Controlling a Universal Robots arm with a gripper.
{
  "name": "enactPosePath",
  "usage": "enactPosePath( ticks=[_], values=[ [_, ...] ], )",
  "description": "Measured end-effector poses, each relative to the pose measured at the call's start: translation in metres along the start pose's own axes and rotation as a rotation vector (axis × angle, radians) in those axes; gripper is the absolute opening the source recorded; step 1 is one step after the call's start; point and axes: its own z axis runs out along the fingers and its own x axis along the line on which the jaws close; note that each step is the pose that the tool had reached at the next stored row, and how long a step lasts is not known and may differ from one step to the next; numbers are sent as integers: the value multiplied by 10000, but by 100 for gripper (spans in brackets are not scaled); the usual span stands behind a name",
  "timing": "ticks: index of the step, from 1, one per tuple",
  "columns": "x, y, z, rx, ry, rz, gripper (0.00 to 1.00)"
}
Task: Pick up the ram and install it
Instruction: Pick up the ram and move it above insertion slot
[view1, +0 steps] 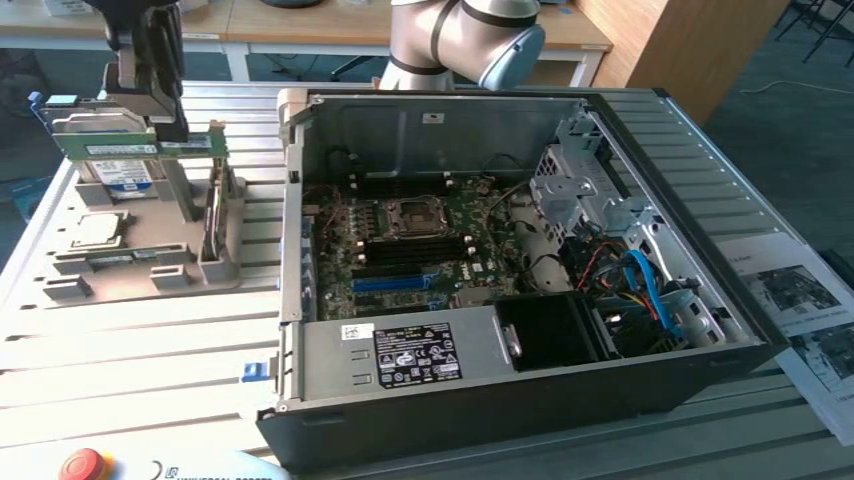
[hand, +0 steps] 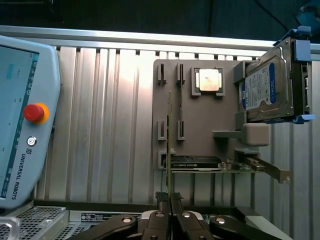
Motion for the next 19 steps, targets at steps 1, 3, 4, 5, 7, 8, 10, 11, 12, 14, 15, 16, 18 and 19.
enactPosePath(
  ticks=[1, 3, 4, 5, 7, 8, 10, 11, 12, 14, 15, 16, 18, 19],
  values=[
    [0, 0, -3, 1, 0, 0, 12],
    [0, 0, -3, 1, 0, 0, 12],
    [0, 0, -3, 1, 0, 0, 12],
    [0, 0, -3, 0, 0, 0, 12],
    [-1, 0, -4, -1, 1, 1, 12],
    [-1, -1, -4, -1, 2, 3, 12],
    [0, -16, -6, -2, 2, 1, 12],
    [0, -33, -6, -1, 2, 1, 12],
    [1, -53, -7, 1, 1, 1, 12],
    [2, -106, -11, 0, 1, 0, 12],
    [2, -135, -12, 0, 0, -1, 12],
    [3, -165, -15, 0, 1, 0, 12],
    [4, -232, -20, 0, 1, 1, 12],
    [4, -263, -22, -1, 2, 1, 12]
  ],
)
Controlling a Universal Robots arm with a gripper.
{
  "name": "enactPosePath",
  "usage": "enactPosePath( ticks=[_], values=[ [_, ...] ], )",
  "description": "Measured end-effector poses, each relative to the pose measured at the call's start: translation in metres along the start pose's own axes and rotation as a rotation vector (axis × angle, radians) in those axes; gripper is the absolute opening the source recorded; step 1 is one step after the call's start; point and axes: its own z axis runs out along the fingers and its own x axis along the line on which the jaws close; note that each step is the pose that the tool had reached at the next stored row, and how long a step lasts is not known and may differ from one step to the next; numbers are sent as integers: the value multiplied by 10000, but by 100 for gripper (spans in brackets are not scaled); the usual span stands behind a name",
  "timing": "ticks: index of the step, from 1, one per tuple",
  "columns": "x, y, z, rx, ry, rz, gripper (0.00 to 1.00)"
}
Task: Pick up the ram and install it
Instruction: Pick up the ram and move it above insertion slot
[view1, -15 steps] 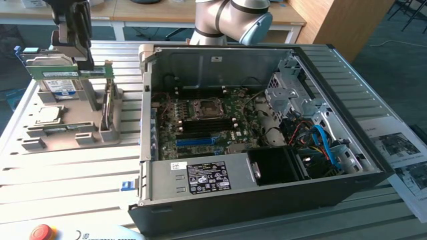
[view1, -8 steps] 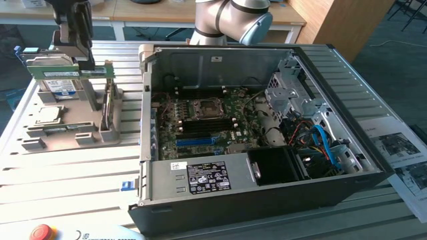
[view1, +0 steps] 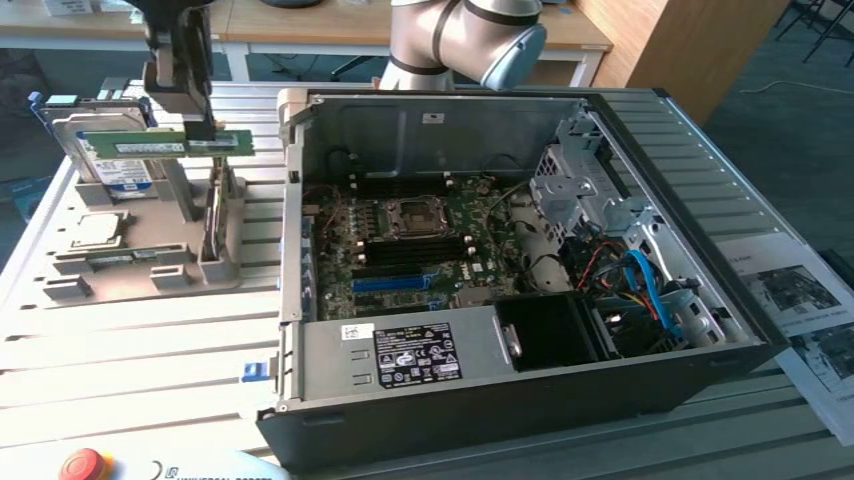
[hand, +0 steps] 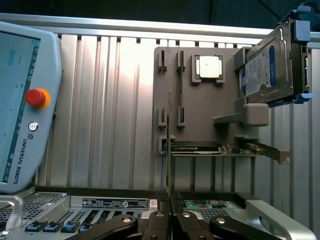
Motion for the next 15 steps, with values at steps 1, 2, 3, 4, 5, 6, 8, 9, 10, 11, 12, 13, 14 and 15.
enactPosePath(
  ticks=[1, 2, 3, 4, 5, 6, 8, 9, 10, 11, 12, 13, 14, 15],
  values=[
    [1, -33, -2, 1, -1, -1, 12],
    [3, -186, -12, 1, -1, 0, 12],
    [6, -325, -21, 1, -2, -2, 12],
    [7, -400, -26, 1, -2, -1, 12],
    [7, -431, -29, 1, -1, -1, 12],
    [8, -464, -31, 0, -1, -1, 12],
    [9, -533, -36, 1, 0, -2, 12],
    [10, -567, -38, 1, -1, -1, 12],
    [10, -601, -40, 1, -1, 0, 12],
    [11, -637, -43, 1, -1, -1, 12],
    [12, -674, -45, 1, -1, -1, 12],
    [12, -711, -47, 1, -2, -2, 12],
    [13, -751, -51, 1, -1, -1, 12],
    [13, -786, -53, 1, -1, 0, 12]
  ],
)
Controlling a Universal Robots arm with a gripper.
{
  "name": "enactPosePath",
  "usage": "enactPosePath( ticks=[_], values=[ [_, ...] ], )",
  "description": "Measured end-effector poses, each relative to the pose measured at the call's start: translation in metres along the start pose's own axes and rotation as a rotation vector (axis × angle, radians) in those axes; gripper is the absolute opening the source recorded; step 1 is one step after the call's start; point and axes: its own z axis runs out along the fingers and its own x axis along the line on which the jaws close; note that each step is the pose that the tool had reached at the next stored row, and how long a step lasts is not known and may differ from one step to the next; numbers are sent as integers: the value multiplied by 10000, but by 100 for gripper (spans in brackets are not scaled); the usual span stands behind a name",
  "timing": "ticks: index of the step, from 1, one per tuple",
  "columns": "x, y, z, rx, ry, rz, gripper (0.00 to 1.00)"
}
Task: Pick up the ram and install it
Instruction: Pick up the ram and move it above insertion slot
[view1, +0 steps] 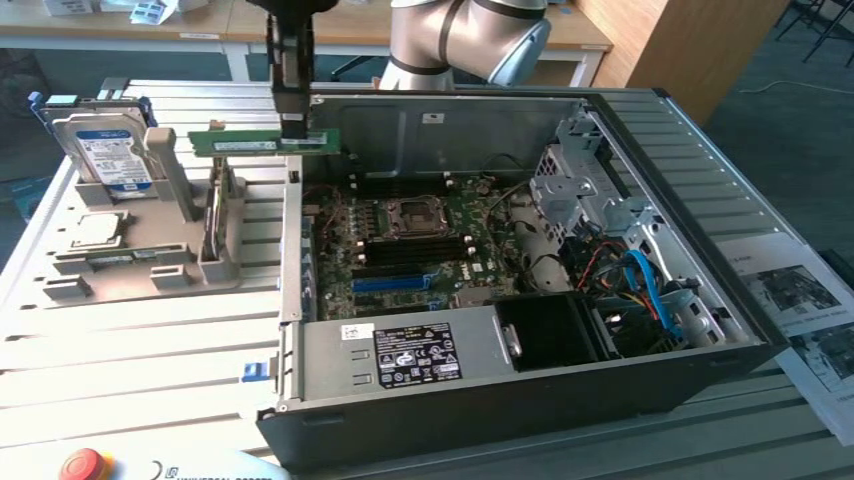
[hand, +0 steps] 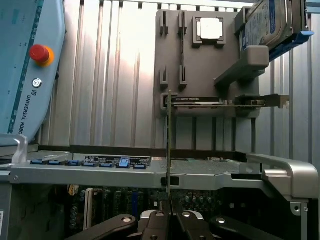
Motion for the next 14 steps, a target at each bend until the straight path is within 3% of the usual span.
enactPosePath(
  ticks=[14],
  values=[
    [10, -565, -38, 0, 0, -1, 12]
  ],
)
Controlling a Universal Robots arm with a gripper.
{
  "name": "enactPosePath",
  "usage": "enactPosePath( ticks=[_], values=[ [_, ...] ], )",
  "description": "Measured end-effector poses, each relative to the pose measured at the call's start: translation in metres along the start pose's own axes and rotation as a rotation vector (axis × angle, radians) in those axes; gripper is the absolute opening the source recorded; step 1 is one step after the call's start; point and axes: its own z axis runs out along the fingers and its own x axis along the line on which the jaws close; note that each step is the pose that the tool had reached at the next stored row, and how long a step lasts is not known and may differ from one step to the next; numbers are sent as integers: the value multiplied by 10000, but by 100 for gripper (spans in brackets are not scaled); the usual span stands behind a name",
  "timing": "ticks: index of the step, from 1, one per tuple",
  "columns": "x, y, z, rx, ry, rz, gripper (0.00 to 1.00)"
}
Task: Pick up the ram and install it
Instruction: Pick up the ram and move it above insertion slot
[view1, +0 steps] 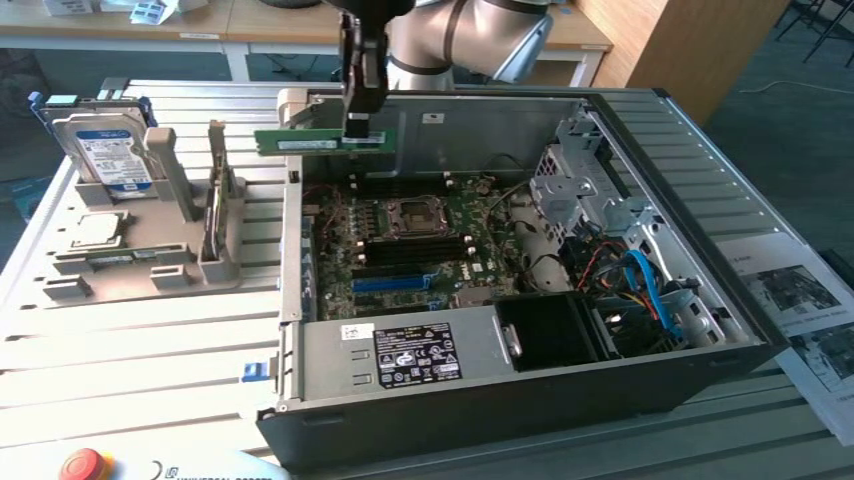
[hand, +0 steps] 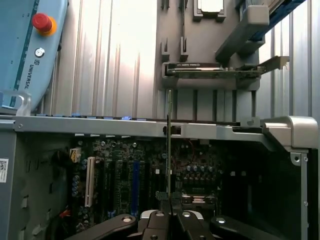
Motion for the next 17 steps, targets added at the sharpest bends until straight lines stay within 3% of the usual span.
enactPosePath(
  ticks=[17],
  values=[
    [12, -720, -49, 0, 1, 0, 12]
  ],
)
